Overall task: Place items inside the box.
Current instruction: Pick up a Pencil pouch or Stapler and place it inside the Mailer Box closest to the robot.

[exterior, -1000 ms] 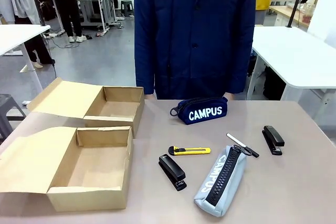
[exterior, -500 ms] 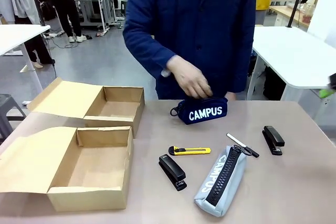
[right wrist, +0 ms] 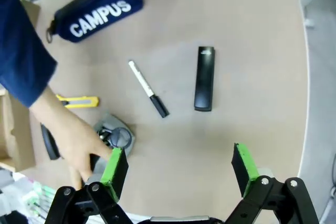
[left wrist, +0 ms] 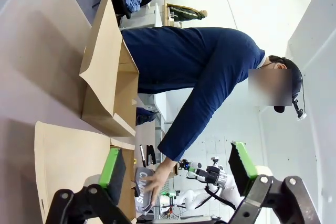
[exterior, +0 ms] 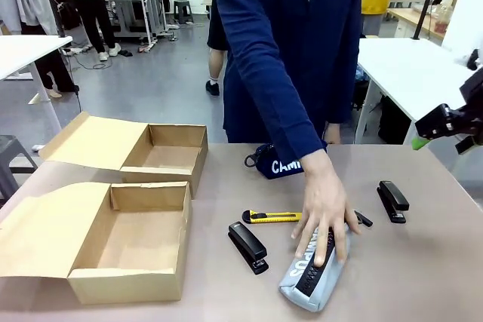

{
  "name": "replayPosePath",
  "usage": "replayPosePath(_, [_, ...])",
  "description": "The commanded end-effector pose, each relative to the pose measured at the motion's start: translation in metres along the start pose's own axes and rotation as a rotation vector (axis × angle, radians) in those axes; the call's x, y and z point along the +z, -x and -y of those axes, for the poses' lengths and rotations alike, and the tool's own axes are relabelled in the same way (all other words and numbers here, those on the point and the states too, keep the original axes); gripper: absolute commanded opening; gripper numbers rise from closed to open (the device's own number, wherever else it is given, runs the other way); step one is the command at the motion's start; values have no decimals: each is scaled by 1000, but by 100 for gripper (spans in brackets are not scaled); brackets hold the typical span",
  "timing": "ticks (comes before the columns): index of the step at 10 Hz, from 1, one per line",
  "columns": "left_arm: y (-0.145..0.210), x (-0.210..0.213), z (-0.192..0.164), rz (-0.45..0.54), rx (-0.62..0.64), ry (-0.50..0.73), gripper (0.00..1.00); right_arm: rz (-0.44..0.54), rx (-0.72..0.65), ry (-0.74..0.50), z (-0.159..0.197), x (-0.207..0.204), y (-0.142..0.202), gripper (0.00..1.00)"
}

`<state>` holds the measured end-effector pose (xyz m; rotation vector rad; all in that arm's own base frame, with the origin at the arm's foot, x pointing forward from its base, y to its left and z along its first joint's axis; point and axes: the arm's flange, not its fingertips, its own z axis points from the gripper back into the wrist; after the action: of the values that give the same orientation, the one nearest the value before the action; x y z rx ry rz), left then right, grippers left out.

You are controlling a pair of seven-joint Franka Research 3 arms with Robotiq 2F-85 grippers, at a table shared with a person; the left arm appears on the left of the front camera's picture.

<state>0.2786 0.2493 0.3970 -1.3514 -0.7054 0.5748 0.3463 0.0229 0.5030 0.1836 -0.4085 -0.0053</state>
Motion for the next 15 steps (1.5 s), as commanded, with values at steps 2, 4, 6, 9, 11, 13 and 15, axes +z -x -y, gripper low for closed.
replayPosePath(2, [2, 1, 2, -1, -9, 14, 100, -20, -68, -28, 36, 8, -7, 100])
replayPosePath(4, [2, 1, 2, -1, -9, 14, 100, -16, -171, -66, 93, 22, -8, 100])
replayPosePath(6, [2, 1, 2, -1, -9, 14, 100, 6, -230, -101, 121, 18, -5, 100])
replayPosePath(9, [2, 1, 2, -1, -9, 14, 100, 8, -157, -73, 91, 4, -10, 100])
replayPosePath(11, [2, 1, 2, -1, -9, 14, 100, -1, -22, -26, 33, -14, -17, 100])
replayPosePath(13, [2, 1, 2, -1, -9, 14, 100, -35, 92, 67, -21, -36, -28, 100])
replayPosePath(15, [2, 1, 2, -1, -9, 14, 100, -84, 103, 157, -38, -49, -48, 100])
